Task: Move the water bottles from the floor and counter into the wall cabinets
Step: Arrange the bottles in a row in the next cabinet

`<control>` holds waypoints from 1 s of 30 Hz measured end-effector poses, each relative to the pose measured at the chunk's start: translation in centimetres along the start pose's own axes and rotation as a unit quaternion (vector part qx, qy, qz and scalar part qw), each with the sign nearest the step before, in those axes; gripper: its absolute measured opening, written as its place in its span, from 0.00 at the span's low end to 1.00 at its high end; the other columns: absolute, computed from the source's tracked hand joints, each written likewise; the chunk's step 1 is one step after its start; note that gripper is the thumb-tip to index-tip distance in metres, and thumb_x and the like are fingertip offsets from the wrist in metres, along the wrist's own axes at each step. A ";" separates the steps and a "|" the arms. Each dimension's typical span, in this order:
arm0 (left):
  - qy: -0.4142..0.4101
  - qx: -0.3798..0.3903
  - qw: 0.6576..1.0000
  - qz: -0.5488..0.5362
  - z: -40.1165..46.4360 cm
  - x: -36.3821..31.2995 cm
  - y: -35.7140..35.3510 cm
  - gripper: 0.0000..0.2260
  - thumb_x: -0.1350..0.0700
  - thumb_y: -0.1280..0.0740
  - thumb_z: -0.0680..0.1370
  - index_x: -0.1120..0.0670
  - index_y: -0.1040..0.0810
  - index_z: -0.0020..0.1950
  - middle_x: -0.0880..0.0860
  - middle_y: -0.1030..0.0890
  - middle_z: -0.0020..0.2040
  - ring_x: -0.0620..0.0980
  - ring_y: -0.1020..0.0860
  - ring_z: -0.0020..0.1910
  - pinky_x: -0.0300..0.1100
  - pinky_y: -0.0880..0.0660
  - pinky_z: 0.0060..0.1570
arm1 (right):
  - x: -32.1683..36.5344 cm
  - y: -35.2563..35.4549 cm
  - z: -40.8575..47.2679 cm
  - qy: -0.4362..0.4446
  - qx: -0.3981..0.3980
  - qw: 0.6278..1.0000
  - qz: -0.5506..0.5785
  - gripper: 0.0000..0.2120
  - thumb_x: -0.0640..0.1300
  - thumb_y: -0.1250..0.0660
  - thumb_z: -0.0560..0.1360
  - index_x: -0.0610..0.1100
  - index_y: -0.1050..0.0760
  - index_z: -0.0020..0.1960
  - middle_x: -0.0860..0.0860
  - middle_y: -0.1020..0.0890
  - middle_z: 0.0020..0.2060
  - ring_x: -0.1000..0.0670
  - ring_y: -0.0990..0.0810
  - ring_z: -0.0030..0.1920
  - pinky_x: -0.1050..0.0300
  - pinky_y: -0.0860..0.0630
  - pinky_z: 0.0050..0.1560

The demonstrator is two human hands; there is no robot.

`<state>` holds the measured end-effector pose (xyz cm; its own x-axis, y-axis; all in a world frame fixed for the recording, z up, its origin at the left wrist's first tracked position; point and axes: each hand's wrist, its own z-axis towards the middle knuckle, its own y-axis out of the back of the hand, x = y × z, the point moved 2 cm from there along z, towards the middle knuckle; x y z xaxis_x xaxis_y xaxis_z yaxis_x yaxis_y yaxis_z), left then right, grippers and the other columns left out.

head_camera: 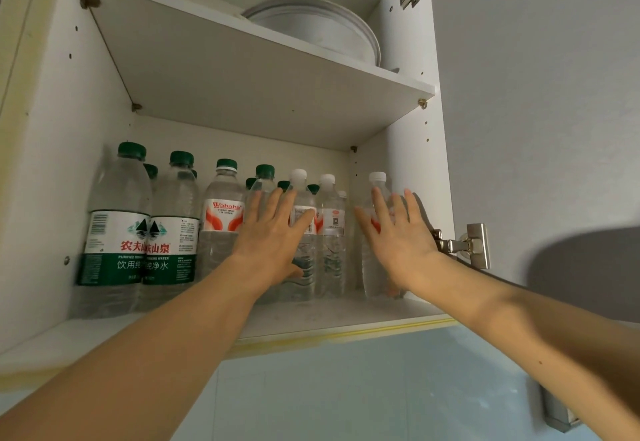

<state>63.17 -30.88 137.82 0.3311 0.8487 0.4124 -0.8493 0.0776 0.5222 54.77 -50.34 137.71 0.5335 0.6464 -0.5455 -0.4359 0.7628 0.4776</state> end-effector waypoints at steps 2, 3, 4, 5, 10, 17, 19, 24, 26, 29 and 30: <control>0.003 0.001 1.000 -0.001 0.0 -0.1 0.0 0.49 0.36 0.28 0.73 0.47 0.55 0.82 0.60 0.61 0.82 0.64 0.61 0.80 0.65 0.58 0.77 | 0.0 -0.2 0.2 -0.008 0.014 1.000 0.002 0.59 0.50 0.26 0.73 0.47 0.73 0.79 0.33 0.67 0.77 0.27 0.57 0.78 0.30 0.62 0.75; 0.003 0.000 1.000 -0.001 0.1 -0.1 -0.1 0.49 0.36 0.28 0.73 0.47 0.55 0.82 0.60 0.61 0.82 0.64 0.61 0.80 0.65 0.58 0.77 | 0.0 -0.4 0.4 -0.010 0.019 1.000 0.004 0.59 0.50 0.26 0.73 0.48 0.73 0.79 0.32 0.67 0.77 0.26 0.56 0.78 0.30 0.62 0.76; 0.004 -0.001 1.000 -0.002 0.1 -0.1 -0.1 0.49 0.36 0.28 0.73 0.47 0.55 0.82 0.60 0.60 0.82 0.64 0.61 0.80 0.64 0.59 0.77 | 0.0 -0.6 0.6 -0.009 0.022 1.000 0.002 0.59 0.50 0.26 0.73 0.49 0.72 0.80 0.32 0.68 0.77 0.26 0.55 0.78 0.29 0.61 0.76; 0.005 -0.003 1.000 -0.003 0.1 -0.1 -0.1 0.49 0.36 0.27 0.73 0.47 0.55 0.82 0.60 0.60 0.82 0.63 0.61 0.80 0.64 0.59 0.77 | -0.1 -0.8 0.7 -0.007 0.024 1.000 0.000 0.59 0.50 0.25 0.72 0.49 0.71 0.80 0.33 0.68 0.77 0.26 0.54 0.78 0.29 0.60 0.76; 0.005 -0.002 1.000 -0.005 0.1 -0.1 0.0 0.49 0.36 0.27 0.72 0.47 0.55 0.82 0.60 0.60 0.82 0.64 0.61 0.80 0.64 0.59 0.77 | -0.1 -1.7 1.2 0.004 0.007 1.000 -0.005 0.59 0.53 0.24 0.70 0.45 0.66 0.81 0.34 0.66 0.78 0.29 0.51 0.78 0.31 0.60 0.76; 0.006 -0.002 1.000 -0.008 0.1 -0.2 0.2 0.49 0.36 0.27 0.72 0.47 0.54 0.82 0.60 0.60 0.82 0.63 0.61 0.80 0.64 0.60 0.77 | 0.5 -2.4 1.9 -0.001 -0.010 1.000 0.006 0.56 0.52 0.28 0.74 0.41 0.69 0.80 0.35 0.63 0.79 0.34 0.51 0.80 0.34 0.58 0.78; 0.006 0.000 1.000 -0.010 0.0 -0.2 0.2 0.49 0.36 0.27 0.72 0.48 0.54 0.82 0.60 0.60 0.82 0.63 0.61 0.80 0.64 0.60 0.77 | 0.6 -2.5 2.0 -0.004 0.004 1.000 0.010 0.59 0.54 0.26 0.73 0.40 0.69 0.80 0.34 0.60 0.79 0.36 0.50 0.80 0.35 0.58 0.78; 0.006 -0.002 1.000 -0.011 -0.1 -0.3 0.3 0.49 0.37 0.27 0.73 0.48 0.54 0.82 0.60 0.60 0.82 0.63 0.61 0.81 0.63 0.61 0.77 | 0.9 -2.9 2.3 -0.010 0.025 1.000 0.008 0.63 0.59 0.25 0.70 0.37 0.71 0.79 0.32 0.55 0.79 0.39 0.50 0.81 0.35 0.61 0.77; 0.006 0.000 1.000 -0.015 -0.1 -0.3 0.3 0.49 0.37 0.27 0.73 0.48 0.54 0.82 0.60 0.60 0.82 0.63 0.61 0.80 0.63 0.62 0.77 | 0.9 -3.1 2.2 -0.010 0.022 1.000 0.002 0.63 0.61 0.26 0.70 0.38 0.71 0.79 0.32 0.54 0.79 0.37 0.52 0.81 0.35 0.61 0.77; 0.005 -0.003 1.000 -0.015 -0.1 -0.3 0.3 0.48 0.38 0.27 0.73 0.48 0.53 0.82 0.60 0.59 0.82 0.63 0.60 0.81 0.63 0.61 0.77 | 0.9 -3.3 2.1 -0.012 0.011 1.000 -0.013 0.63 0.64 0.27 0.71 0.38 0.71 0.79 0.31 0.53 0.79 0.35 0.54 0.81 0.35 0.60 0.77; 0.004 -0.004 1.000 -0.015 -0.1 -0.3 0.3 0.48 0.38 0.27 0.72 0.48 0.53 0.82 0.60 0.59 0.82 0.63 0.60 0.81 0.63 0.61 0.77 | 0.9 -3.3 2.0 -0.014 0.006 1.000 -0.014 0.63 0.64 0.28 0.70 0.39 0.71 0.79 0.31 0.53 0.79 0.35 0.54 0.81 0.35 0.60 0.77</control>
<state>62.75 -31.08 137.80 0.3525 0.8506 0.3903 -0.8424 0.1068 0.5282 58.17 -52.35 137.03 0.5658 0.6245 -0.5385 -0.4117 0.7797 0.4717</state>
